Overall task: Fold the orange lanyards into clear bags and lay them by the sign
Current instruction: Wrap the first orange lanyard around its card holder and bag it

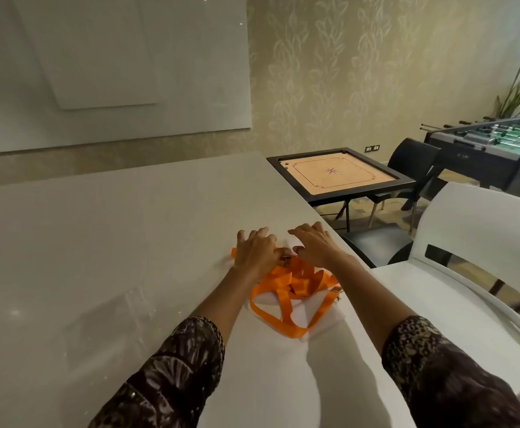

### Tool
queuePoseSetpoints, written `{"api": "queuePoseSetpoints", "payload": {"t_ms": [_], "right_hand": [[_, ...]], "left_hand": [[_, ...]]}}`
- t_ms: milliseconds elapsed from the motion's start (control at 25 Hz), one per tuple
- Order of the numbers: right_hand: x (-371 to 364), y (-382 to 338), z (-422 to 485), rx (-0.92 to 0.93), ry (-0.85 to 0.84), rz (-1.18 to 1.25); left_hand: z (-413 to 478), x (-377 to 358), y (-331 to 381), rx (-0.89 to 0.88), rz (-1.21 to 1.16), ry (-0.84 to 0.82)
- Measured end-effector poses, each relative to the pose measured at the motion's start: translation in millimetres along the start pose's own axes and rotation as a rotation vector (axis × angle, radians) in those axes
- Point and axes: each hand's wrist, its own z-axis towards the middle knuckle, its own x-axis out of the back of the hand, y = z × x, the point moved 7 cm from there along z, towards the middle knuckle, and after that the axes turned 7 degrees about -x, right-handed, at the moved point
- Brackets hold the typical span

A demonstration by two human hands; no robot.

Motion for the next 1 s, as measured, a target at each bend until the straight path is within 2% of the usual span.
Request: {"api": "queuePoseSetpoints", "payload": {"t_ms": [280, 520, 640, 800, 1000], "right_hand": [[-11.8, 9.1, 15.4, -0.084, -0.189, 0.09], [-0.4, 9.3, 23.4, -0.06, -0.128, 0.107], [14.3, 12.2, 28.9, -0.059, -0.126, 0.247], [35.5, 12.0, 35.8, -0.08, -0.193, 0.379], [54.2, 7.9, 41.3, -0.167, -0.185, 0.675]], "left_hand": [[3.5, -11.6, 1.0, 0.01, -0.077, 0.023], [7.0, -14.8, -6.1, 0.005, -0.106, 0.041], [7.4, -10.9, -9.9, 0.025, -0.146, 0.048], [3.9, 6.6, -20.6, 0.046, -0.242, 0.161], [-0.1, 27.7, -44.6, 0.183, -0.524, 0.214]]}}
